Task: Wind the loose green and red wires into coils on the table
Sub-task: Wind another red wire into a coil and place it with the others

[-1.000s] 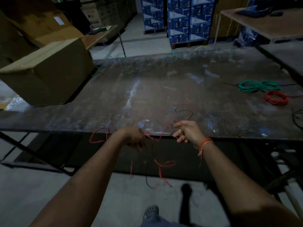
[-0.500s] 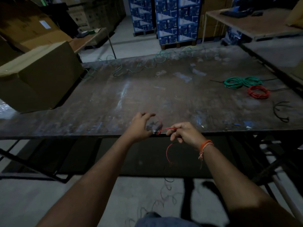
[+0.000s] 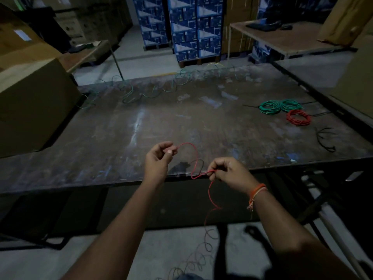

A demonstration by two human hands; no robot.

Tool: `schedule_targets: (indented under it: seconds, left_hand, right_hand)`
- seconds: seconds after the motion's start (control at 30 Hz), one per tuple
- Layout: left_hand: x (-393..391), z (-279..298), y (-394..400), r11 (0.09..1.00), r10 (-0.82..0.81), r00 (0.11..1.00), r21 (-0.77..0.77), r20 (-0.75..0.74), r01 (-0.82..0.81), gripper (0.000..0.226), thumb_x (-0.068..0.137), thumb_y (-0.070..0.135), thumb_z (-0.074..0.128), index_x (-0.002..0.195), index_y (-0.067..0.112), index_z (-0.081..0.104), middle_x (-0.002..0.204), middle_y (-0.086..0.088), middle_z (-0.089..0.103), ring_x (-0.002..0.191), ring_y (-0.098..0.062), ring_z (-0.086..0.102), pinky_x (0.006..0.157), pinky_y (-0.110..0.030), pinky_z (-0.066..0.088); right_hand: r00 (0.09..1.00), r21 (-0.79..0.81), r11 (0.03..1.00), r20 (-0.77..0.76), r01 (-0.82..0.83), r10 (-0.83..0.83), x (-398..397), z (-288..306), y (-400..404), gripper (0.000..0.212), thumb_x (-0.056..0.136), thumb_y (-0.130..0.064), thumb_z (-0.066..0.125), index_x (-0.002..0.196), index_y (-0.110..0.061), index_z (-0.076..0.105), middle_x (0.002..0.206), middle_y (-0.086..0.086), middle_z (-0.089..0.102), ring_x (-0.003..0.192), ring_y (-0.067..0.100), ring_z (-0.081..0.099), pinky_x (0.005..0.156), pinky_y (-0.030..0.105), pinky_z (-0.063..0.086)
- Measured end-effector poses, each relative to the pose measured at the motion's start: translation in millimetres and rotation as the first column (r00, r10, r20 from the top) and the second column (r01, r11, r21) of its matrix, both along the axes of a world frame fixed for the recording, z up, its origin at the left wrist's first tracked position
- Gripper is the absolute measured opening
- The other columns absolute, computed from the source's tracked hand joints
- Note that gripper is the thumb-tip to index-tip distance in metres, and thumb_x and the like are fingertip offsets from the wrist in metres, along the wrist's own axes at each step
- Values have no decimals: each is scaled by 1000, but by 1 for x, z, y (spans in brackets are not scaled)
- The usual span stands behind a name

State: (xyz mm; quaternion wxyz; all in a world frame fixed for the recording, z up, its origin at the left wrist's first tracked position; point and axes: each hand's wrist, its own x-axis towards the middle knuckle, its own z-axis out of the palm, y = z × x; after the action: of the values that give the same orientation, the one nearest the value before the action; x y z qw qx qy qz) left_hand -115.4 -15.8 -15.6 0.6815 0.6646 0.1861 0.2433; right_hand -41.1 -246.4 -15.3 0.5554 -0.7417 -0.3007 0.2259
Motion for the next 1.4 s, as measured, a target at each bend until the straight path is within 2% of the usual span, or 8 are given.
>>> schedule_targets:
  seconds: [0.17,0.37,0.67,0.83,1.0,1.17,1.27,1.4]
  left_hand:
    - [-3,-5,-10,995,-97,995,-37,-10,97,31,92,-11,58,122,-4,59,110,-18,70,97,-20,72,89,-25,55]
    - [-20,-7,-24,947,-261,965,-198,-8,254,31,91,-8,61,121,-5,61,107,-17,74,97,-22,73,82,-23,55]
    - [-31,-13,-33,858,-341,940,-409,-1,311,31,86,-5,63,117,-5,63,107,-21,72,92,-20,72,75,-19,56]
    - [-33,-9,-41,818,-327,945,-493,25,296,27,89,-3,62,115,-4,64,99,-17,74,85,-17,72,73,-18,56]
    - [-38,-14,-31,924,-307,903,135,-301,359,17,93,18,69,109,17,71,100,2,75,92,-7,70,81,-22,53]
    - [-36,-13,-22,617,-276,819,561,-504,553,19,86,25,76,105,25,75,96,11,72,90,-3,67,86,-27,55]
    - [-36,-16,-21,494,-239,841,685,-485,536,6,90,26,71,88,21,75,100,5,62,92,-8,61,85,-31,52]
    - [-41,-19,-18,607,-160,897,676,-411,418,14,94,27,66,82,26,73,114,6,57,107,-8,56,91,-28,45]
  right_hand:
    - [998,78,997,58,15,-19,-8,-5,4,36,84,21,51,89,-10,68,74,-2,70,76,8,71,78,22,53]
    - [987,96,985,53,143,-149,-11,-15,10,72,88,-6,73,149,-27,40,84,2,73,89,18,72,87,27,55]
    - [955,-44,977,224,208,-194,-5,-19,17,63,90,-13,73,144,-33,49,69,-9,61,63,-1,56,68,20,49]
    - [964,-166,981,259,101,-55,-5,-19,19,17,90,-16,73,106,-23,73,61,-11,55,55,-1,49,58,18,42]
    - [932,-182,970,353,159,-86,-6,-25,18,4,89,-18,74,88,-23,74,60,-13,56,57,-3,52,57,14,38]
    - [943,-185,968,318,167,-102,-9,-29,14,8,91,-18,72,93,-26,73,69,-9,64,65,-1,59,62,14,45]
    - [961,-147,973,236,180,-142,-13,-29,11,24,90,-10,70,111,-22,71,78,-6,68,73,2,64,73,22,54]
    - [962,-388,921,239,-33,135,-9,-25,-7,77,80,2,64,147,-31,45,124,-6,63,119,11,56,104,34,48]
